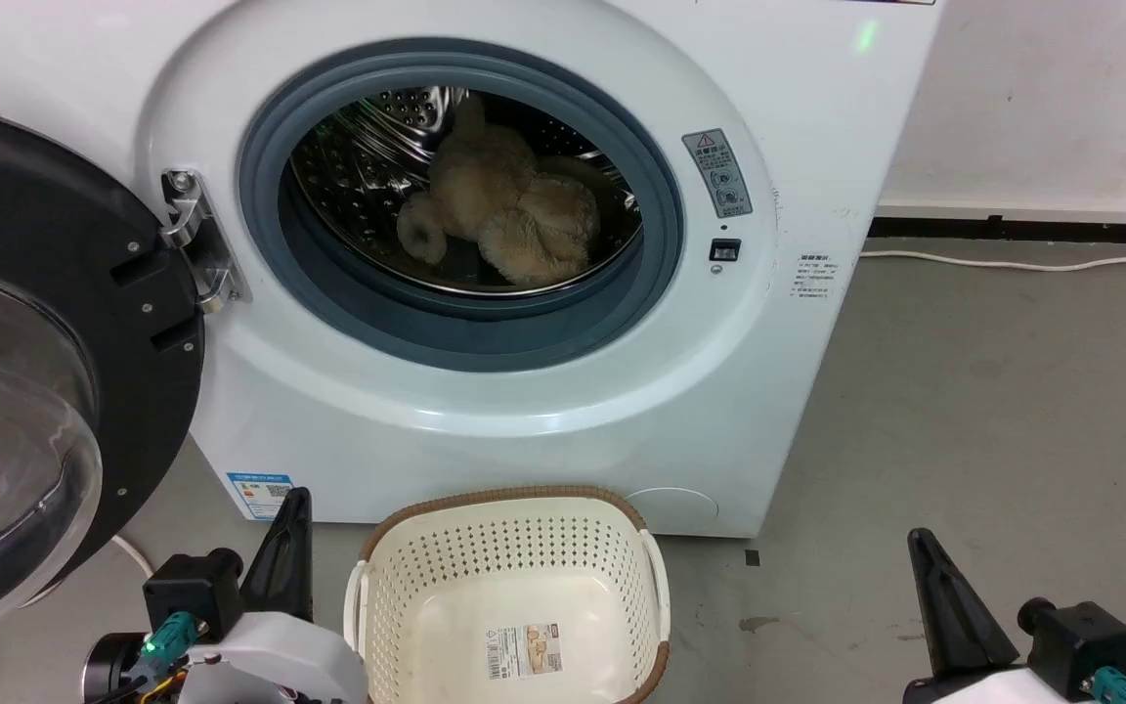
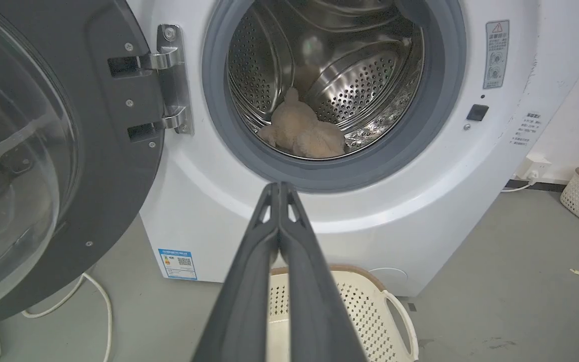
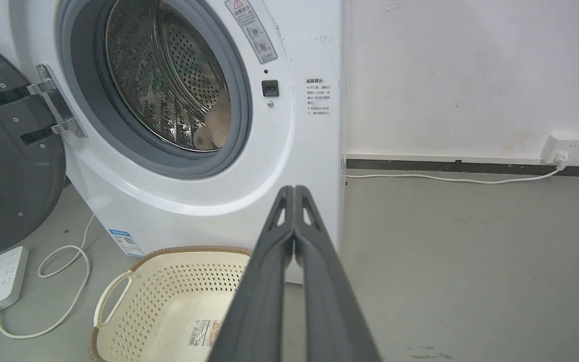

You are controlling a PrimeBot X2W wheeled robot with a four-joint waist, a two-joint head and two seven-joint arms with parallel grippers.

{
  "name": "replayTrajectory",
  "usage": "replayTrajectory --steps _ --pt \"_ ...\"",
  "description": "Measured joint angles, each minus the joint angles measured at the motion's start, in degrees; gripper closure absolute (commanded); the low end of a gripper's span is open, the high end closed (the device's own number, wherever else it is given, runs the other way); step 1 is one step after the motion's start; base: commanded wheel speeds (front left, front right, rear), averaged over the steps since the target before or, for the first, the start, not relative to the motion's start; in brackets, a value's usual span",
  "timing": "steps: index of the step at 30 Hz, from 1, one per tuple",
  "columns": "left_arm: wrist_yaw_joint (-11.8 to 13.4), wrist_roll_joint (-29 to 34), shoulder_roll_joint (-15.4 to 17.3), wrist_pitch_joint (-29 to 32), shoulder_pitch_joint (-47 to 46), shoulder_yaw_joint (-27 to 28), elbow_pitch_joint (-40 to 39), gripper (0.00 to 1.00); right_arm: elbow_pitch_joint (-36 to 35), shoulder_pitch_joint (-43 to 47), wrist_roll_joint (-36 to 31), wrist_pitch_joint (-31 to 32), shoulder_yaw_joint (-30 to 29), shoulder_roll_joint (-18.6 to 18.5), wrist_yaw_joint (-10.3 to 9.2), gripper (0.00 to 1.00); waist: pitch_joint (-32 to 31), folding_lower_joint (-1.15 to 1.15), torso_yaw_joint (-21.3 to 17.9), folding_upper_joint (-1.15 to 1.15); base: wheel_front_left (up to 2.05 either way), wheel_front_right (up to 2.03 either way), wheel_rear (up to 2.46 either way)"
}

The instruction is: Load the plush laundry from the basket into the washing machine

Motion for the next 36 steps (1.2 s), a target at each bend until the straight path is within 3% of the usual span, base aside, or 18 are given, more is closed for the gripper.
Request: replayTrajectory --steps 36 --pt "-3.42 9.28 -5.15 3.08 0.66 5.02 -2.07 1.00 -1.23 -2.05 -3.78 4.05 -0.25 0.00 0.00 1.00 0.04 0.00 0.63 0.00 0.00 0.00 0.00"
